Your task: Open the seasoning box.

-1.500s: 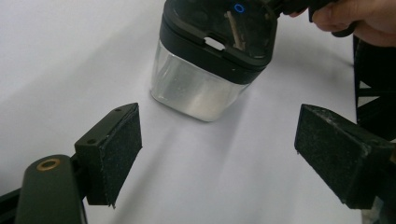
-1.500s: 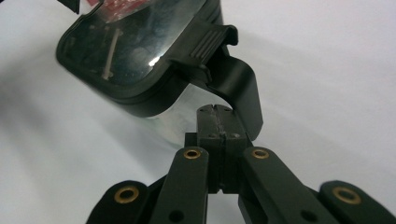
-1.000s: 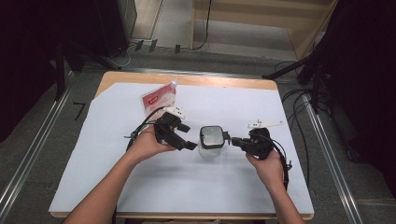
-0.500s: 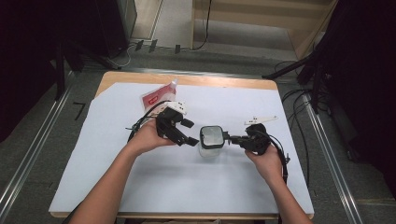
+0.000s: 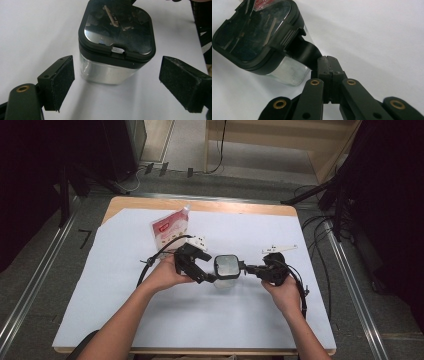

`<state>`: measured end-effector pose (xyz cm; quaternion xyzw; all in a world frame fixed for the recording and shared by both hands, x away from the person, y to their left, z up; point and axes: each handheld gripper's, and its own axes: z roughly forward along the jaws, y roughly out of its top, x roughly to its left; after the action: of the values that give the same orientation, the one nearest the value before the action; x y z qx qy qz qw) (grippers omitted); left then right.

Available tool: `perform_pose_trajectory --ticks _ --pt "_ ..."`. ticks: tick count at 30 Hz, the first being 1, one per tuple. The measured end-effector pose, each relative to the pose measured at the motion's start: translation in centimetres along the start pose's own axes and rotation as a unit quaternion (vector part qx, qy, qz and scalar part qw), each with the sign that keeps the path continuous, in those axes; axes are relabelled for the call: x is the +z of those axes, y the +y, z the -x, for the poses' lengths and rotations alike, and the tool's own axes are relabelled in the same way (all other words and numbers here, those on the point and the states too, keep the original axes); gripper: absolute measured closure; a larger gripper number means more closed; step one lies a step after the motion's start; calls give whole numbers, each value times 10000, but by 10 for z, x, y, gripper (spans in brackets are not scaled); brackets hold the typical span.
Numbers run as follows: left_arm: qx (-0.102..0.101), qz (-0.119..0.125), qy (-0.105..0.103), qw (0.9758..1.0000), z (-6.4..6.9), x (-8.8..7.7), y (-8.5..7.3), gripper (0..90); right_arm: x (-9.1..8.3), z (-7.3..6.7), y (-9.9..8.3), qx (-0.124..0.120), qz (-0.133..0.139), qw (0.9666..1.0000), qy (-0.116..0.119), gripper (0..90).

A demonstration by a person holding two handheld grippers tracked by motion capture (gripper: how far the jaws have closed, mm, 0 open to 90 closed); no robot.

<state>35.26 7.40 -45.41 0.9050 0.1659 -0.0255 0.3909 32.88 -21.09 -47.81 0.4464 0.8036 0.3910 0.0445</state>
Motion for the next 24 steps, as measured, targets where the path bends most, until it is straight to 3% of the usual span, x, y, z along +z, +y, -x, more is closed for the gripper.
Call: perform_pose_trajectory --ticks 5,6,8,13,24 --pt "127 -26 -44 9999 0 8 1 147 1 0 0 70 -5 10000 26 900" --pt "219 -112 77 9997 2 12 2 147 0 0 0 74 -1 10000 16 900" --pt "160 -142 -18 9998 1 17 3 149 1 0 0 50 6 10000 17 900" --pt "134 -85 5 9999 -1 25 3 155 0 0 0 77 11 10000 9 900" --pt "267 -31 47 9996 1 26 5 158 1 -1 -2 118 62 9999 -18 900"
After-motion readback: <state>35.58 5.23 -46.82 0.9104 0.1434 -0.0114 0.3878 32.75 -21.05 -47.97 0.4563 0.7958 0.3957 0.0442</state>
